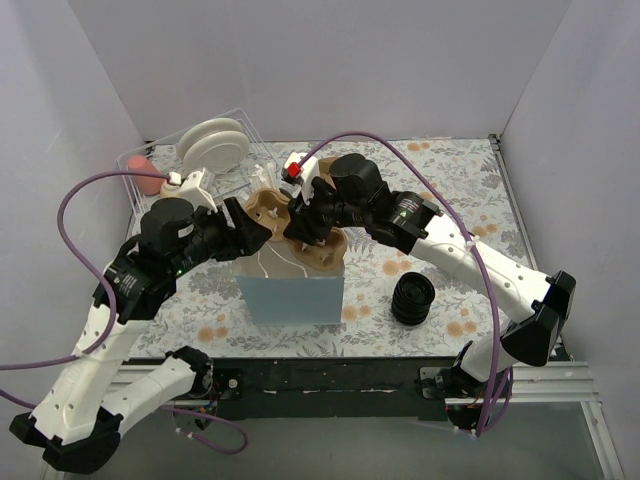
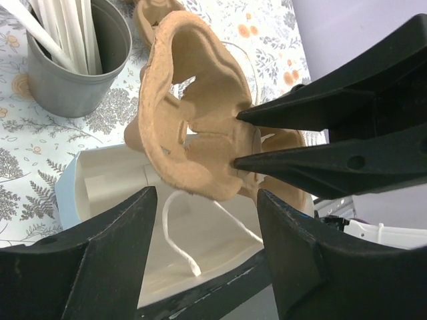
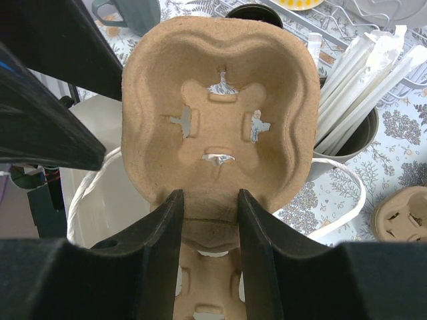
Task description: Pack the takeout coffee
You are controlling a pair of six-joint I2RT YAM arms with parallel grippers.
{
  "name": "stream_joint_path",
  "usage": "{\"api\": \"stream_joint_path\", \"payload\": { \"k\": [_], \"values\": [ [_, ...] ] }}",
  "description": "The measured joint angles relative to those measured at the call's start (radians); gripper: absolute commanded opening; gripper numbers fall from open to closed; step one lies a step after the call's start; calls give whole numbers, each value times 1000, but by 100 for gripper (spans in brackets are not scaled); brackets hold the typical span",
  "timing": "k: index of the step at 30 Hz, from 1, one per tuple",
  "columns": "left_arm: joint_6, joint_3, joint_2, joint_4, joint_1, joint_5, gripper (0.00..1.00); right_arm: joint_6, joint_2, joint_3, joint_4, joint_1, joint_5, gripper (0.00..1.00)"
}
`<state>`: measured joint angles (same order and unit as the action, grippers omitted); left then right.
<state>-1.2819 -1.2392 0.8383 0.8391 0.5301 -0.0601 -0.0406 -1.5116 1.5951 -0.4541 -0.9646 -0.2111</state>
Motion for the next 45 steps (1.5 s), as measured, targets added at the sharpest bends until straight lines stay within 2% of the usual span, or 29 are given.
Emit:
{"api": "stream_joint_path", "payload": {
  "k": [6,20,30,45],
  "values": [
    [6,-6,51,8,0,-48,54,1,0,0,0,0,4,22],
    [-36,-6,48,16,0,-128,29,3,0,-1,1,0,8,23],
    [-50,-6,48,30,0,-134,1,9,0,-2,4,0,8,22],
    [-87,-6,-38,0,-1,-220,0,12,0,-8,15,0,-43,23]
  ]
}}
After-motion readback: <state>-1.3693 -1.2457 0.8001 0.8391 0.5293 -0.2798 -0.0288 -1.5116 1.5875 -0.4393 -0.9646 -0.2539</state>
